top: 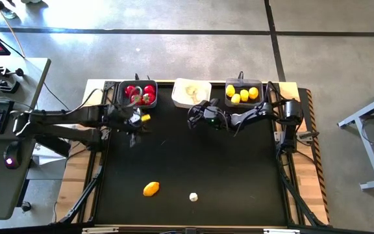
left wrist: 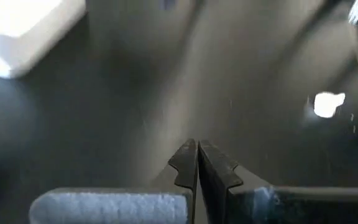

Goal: Sort produce into baskets
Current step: Put the yellow lemon into the transparent bin

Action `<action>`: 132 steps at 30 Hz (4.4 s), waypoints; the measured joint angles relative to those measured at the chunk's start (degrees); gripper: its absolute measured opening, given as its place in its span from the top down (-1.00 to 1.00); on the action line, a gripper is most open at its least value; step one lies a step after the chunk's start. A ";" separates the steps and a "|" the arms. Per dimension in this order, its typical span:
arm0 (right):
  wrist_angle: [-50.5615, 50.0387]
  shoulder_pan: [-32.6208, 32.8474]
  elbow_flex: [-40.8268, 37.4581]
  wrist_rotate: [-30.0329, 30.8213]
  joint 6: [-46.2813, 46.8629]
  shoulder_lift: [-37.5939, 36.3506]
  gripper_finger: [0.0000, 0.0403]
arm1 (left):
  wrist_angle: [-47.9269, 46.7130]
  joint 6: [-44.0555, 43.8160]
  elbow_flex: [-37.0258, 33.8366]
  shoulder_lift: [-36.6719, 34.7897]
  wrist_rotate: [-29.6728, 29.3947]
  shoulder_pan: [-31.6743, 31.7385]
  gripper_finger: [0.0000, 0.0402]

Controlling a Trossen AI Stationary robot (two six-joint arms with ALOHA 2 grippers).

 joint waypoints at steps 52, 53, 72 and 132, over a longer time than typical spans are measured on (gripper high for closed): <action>0.74 6.67 0.07 0.83 -8.18 0.02 1.00 | -29.46 -66.97 40.16 56.77 -3.10 -42.15 -0.50; 0.73 6.66 0.07 1.06 -8.03 0.02 1.00 | -29.11 -66.53 40.16 56.74 -3.78 -42.37 -0.50; 0.00 7.40 0.07 2.99 -8.46 0.04 1.00 | -23.92 -63.84 34.50 56.81 -3.98 -42.74 -0.34; -6.18 1.80 0.28 -18.48 -10.55 -11.43 0.81 | 77.01 3.95 -17.69 32.10 9.79 12.98 0.36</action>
